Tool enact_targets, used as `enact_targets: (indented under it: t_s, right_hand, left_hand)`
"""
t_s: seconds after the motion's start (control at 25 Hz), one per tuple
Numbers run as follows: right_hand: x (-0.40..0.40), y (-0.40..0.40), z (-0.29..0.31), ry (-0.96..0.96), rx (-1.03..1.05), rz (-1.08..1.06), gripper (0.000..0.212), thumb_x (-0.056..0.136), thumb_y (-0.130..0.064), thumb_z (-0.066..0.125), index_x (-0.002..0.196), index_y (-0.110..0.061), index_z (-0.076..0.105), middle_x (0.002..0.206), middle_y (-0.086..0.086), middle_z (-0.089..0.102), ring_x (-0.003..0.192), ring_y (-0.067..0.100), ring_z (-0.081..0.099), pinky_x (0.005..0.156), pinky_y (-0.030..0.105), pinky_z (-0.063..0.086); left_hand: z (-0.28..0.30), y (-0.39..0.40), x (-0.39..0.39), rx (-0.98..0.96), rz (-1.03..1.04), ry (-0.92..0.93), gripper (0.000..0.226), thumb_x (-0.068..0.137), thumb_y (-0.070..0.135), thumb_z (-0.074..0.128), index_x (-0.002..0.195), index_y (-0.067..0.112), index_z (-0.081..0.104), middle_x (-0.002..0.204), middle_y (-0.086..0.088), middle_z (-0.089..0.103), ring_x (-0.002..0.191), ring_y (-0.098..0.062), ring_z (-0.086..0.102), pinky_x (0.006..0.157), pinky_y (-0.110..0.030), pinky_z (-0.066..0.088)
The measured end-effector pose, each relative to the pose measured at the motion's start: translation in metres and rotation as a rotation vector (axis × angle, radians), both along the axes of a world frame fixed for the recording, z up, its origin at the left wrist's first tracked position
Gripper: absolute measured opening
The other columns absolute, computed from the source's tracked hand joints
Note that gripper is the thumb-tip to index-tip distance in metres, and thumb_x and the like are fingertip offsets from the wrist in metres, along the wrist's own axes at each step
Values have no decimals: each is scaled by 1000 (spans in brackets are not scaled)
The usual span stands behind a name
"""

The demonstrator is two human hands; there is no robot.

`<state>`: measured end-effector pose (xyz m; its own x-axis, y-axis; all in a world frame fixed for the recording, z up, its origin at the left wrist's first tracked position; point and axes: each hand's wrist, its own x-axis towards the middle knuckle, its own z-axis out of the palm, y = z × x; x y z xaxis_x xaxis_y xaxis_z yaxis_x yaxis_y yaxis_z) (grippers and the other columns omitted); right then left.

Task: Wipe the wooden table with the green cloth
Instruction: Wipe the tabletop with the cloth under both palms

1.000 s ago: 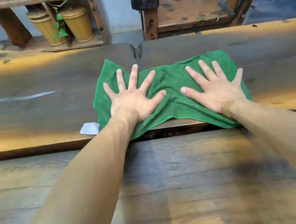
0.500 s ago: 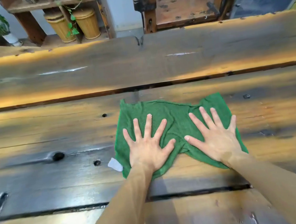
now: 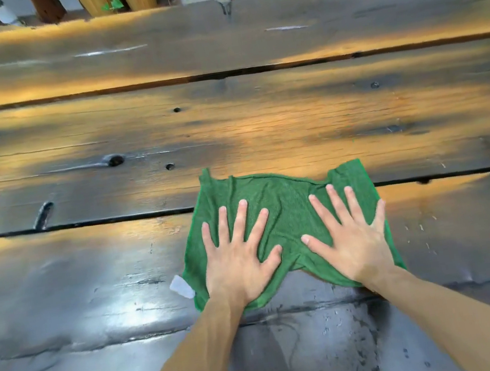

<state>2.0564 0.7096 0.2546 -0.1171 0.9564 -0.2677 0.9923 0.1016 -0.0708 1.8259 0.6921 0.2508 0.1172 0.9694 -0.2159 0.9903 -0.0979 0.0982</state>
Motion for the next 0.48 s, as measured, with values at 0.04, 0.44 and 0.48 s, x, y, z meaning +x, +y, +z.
enact_targets:
  t_s: [0.04, 0.44, 0.48]
  right_hand:
    - [0, -14, 1, 2, -5, -6, 80, 85, -87, 4, 151, -51, -21, 164, -11, -28, 151, 20, -28, 114, 71, -13]
    - [-4, -173, -9, 14, 85, -17, 80, 89, -85, 6, 158, -46, 1, 169, -5, -4, 156, 27, -4, 115, 71, -5]
    - [-2, -185, -10, 12, 97, -19, 80, 90, -85, 10, 159, -45, 3, 169, -4, -1, 156, 28, -1, 115, 71, -3]
  left_hand:
    - [-1, -18, -2, 12, -4, -14, 74, 90, 76, 9, 157, 48, -5, 167, 6, -15, 155, -33, -12, 119, -64, -7]
    - [-8, -187, -10, 72, -9, -31, 72, 94, 67, 34, 159, 38, 23, 169, -1, 16, 154, -35, 16, 117, -66, 19]
    - [-7, -201, -9, 64, -7, -41, 72, 94, 67, 34, 159, 38, 24, 169, -1, 16, 154, -35, 16, 117, -67, 19]
